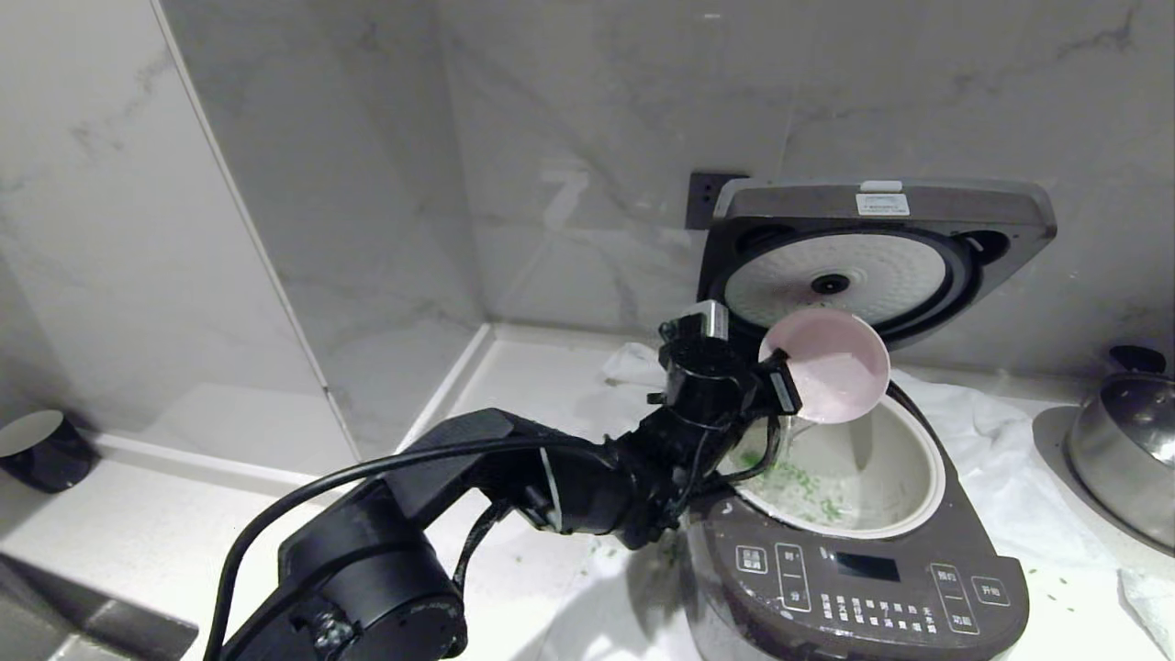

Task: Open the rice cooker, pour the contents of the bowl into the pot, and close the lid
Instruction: Pour the water from the bowl into the rice cooker

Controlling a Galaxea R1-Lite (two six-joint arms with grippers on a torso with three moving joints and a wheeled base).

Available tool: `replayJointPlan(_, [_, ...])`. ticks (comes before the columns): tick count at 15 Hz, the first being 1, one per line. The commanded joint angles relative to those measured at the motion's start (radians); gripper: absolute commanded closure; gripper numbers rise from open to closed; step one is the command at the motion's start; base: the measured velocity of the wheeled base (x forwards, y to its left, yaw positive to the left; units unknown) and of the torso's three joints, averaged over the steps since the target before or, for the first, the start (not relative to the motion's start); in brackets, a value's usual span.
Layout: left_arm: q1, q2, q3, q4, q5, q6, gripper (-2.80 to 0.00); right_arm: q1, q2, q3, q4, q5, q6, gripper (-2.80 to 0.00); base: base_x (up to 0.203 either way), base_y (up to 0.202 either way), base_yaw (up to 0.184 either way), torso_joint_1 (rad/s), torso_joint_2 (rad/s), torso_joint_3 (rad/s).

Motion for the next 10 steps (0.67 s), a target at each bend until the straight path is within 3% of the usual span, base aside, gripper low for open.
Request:
replayJointPlan(1, [-0.001,0.076,0.050,-0.282,-0.044,0.045,0.00,0.000,0.001,0.000,0.000,0.000,0.000,0.00,0.000,0.000,0.000,0.000,0.00,0.000])
replayJointPlan(5, [-0.001,0.139,0.021,-0.414,-0.064,0.074,0.00,0.000,0.001,0.000,0.000,0.000,0.000,0.00,0.000,0.000,0.000,0.000,0.00,0.000])
replayJointPlan(10, [-0.008,0.178,-0.028,-0.452,-0.064,0.073,0.00,0.000,0.001,0.000,0.000,0.000,0.000,0.00,0.000,0.000,0.000,0.000,0.00,0.000])
